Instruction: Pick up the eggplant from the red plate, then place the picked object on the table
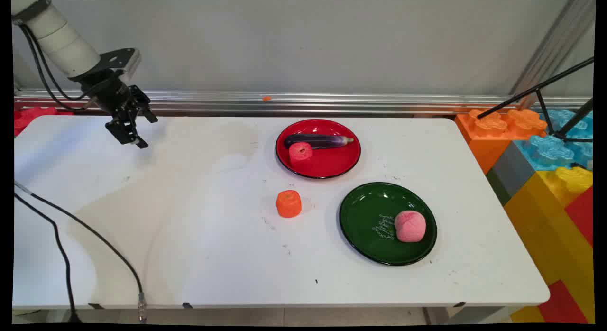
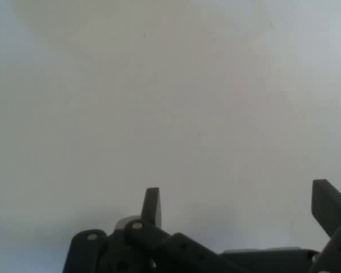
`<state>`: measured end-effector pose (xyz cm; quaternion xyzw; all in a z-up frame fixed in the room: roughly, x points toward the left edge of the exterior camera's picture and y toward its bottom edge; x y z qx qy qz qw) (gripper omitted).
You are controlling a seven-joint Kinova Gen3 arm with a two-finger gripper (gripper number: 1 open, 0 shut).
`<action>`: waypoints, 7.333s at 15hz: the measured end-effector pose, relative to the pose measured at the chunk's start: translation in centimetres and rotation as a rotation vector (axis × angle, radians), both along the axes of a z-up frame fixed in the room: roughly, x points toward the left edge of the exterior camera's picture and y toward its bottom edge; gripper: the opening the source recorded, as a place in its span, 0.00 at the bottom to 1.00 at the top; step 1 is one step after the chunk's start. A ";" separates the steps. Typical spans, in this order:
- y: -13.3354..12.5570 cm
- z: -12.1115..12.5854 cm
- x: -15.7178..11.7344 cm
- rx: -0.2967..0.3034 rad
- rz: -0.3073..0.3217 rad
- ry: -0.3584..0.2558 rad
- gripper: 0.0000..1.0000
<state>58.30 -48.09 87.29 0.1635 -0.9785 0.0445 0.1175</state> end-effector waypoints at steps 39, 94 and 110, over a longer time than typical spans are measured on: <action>-16.5 -10.7 -35.7 -0.214 0.155 0.176 1.00; 8.9 -7.7 -32.5 0.068 -0.132 0.192 0.00; 9.4 -9.3 -32.3 0.060 -0.215 0.187 1.00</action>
